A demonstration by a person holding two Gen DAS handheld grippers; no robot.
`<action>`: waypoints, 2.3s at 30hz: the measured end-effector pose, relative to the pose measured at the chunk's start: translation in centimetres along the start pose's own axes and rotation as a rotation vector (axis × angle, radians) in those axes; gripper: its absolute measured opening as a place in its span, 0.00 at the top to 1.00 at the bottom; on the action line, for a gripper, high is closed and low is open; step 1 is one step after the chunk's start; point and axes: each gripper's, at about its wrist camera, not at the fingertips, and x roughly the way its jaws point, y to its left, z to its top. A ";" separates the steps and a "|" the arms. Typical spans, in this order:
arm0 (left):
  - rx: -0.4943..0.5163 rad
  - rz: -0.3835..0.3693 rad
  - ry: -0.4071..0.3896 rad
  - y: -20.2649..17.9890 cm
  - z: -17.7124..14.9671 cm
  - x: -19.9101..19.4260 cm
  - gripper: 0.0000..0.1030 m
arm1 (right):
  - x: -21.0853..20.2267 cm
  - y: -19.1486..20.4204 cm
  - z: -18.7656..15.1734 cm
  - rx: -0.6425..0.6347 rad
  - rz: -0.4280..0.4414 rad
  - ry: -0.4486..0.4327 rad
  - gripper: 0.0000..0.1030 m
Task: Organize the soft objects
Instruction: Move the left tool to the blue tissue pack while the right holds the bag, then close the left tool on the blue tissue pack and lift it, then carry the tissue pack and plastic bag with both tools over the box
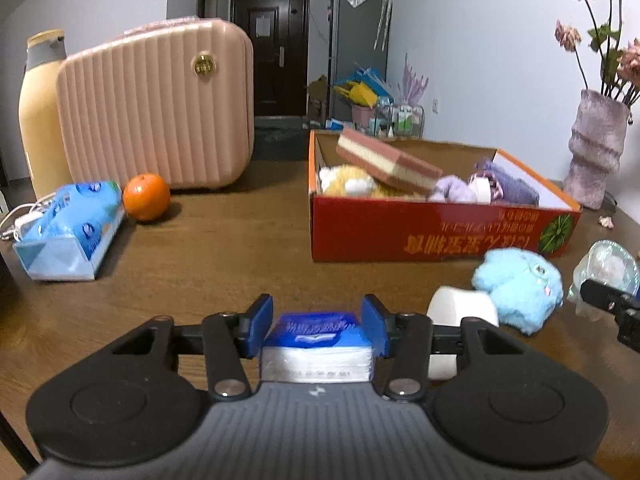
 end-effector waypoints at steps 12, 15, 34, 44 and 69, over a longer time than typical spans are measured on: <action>-0.037 -0.005 0.014 0.5 0.4 0.0 0.24 | 0.2 0.1 0.4 0.000 0.005 -0.016 0.63; -0.037 -0.006 0.035 0.6 0.2 0.3 0.19 | 0.2 0.1 0.3 0.000 0.008 -0.010 0.63; -0.037 0.012 0.194 0.5 -1.5 2.8 0.49 | 0.2 0.2 0.2 -0.002 0.013 -0.002 0.63; -0.047 0.010 0.141 0.6 -0.9 1.8 0.49 | 0.2 0.2 0.1 -0.002 0.013 -0.002 0.63; -0.078 -0.024 -0.099 -2.5 4.2 -1.9 0.49 | 1.7 0.8 2.0 0.003 0.014 -0.104 0.63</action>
